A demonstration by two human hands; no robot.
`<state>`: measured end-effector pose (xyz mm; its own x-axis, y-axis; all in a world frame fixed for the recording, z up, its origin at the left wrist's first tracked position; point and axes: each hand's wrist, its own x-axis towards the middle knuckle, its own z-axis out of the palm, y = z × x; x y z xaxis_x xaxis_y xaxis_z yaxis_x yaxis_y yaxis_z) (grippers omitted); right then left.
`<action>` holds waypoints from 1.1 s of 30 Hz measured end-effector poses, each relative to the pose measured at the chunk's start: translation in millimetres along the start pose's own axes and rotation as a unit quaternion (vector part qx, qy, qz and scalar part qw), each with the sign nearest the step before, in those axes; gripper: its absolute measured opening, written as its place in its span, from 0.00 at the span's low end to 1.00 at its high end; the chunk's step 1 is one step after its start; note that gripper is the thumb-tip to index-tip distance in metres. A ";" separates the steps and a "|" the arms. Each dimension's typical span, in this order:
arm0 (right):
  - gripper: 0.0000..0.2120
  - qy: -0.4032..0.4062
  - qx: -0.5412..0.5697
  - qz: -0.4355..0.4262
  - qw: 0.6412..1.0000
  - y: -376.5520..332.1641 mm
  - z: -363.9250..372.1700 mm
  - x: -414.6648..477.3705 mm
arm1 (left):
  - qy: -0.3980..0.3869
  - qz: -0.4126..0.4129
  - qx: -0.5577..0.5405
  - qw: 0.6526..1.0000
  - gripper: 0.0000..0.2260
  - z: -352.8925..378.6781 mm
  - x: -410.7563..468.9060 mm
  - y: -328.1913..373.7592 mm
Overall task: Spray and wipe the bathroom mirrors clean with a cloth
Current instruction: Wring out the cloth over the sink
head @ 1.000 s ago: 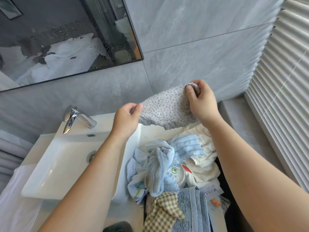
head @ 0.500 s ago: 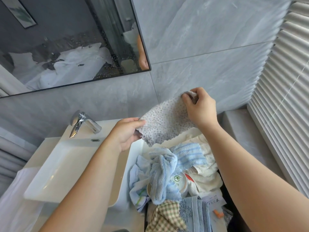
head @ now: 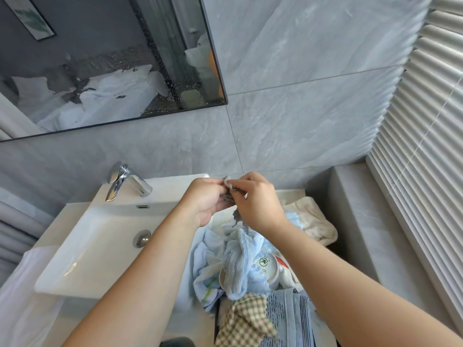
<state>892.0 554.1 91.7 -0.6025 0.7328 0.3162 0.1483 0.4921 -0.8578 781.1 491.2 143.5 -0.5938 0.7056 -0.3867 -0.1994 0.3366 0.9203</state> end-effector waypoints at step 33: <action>0.07 -0.061 -0.003 0.111 0.992 31.7 -26.7 7.5 | 0.080 0.243 0.492 0.832 0.11 -46.4 -11.6 7.1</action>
<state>913.2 587.8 77.6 -0.6452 0.7610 0.0679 0.2921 0.3278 -0.8984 750.4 456.5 157.3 -0.5290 0.8424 0.1027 0.7829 0.4378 0.4419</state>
